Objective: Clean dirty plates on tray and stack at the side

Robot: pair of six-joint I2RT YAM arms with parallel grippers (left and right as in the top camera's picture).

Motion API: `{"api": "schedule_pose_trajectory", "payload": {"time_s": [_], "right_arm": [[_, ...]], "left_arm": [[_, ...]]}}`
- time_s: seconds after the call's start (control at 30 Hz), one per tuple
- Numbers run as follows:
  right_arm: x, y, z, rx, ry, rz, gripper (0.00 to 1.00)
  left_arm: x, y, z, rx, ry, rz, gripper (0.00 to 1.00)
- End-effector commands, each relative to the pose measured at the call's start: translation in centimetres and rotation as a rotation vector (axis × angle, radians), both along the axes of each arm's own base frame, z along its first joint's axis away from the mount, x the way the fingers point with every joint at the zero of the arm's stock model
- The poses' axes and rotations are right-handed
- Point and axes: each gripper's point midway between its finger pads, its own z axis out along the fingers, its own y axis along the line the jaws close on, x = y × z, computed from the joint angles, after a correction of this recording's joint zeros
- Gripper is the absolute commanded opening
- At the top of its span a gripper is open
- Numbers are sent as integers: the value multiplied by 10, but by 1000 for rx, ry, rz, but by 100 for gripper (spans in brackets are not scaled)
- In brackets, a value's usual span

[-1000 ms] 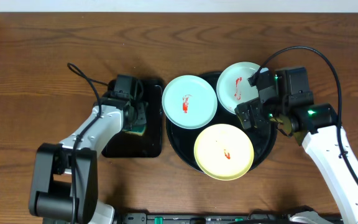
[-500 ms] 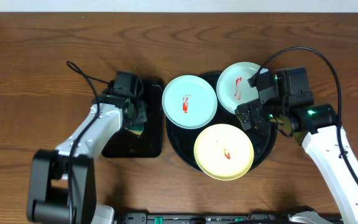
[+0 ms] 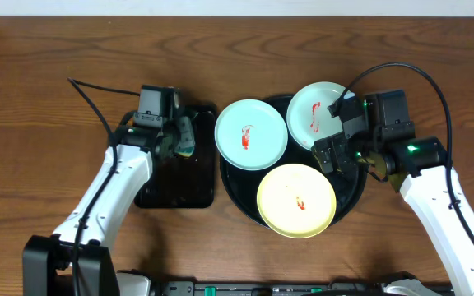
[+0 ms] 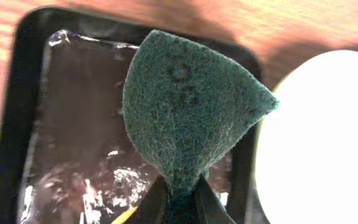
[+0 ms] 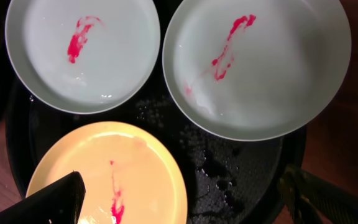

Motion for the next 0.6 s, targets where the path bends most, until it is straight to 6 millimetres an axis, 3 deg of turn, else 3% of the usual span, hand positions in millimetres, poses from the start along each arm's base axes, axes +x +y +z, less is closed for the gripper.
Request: {"api": "schedule_pose_trajectory", "payload": {"time_s": [0.0,0.37,0.57], "right_arm": [[2,4,5,20,-5,-2,99],[3,4,5,20,-7,-2,99],[1,4,4,18,3,-2,99]], "left_arm": [[6,-11,25,-143,-52,-62,7],[2,-3,57,-517,-80,-139,7],[0,0,64,-561,-108,-181,7]]}}
